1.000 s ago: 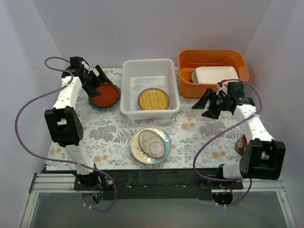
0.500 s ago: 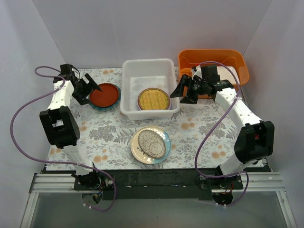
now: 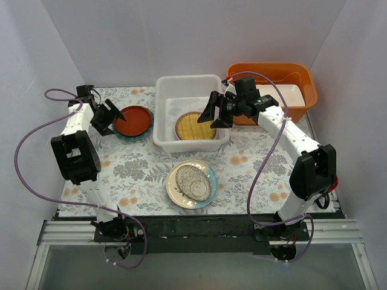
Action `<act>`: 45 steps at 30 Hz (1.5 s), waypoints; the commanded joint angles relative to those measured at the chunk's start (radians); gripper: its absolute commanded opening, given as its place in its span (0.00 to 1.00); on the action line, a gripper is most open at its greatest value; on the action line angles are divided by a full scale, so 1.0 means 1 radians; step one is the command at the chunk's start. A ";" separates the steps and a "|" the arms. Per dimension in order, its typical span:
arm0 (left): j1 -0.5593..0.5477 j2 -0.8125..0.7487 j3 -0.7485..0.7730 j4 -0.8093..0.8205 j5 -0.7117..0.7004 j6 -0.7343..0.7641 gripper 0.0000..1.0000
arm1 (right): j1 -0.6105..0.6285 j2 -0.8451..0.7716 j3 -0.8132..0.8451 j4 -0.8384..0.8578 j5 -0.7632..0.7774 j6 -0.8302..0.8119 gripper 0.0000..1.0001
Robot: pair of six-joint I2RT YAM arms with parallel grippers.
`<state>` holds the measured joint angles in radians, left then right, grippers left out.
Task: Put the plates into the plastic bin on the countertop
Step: Pick up the plate at the center of the board.
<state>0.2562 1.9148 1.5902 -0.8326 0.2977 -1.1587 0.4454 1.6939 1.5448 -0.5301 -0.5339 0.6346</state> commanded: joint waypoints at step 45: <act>0.008 0.155 0.005 0.112 0.031 0.011 0.00 | 0.026 -0.045 -0.065 0.027 0.005 0.008 0.84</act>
<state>0.2600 2.1029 1.6089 -0.7277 0.3264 -1.1629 0.4671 1.6913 1.4746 -0.5205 -0.5262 0.6510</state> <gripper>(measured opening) 0.015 0.838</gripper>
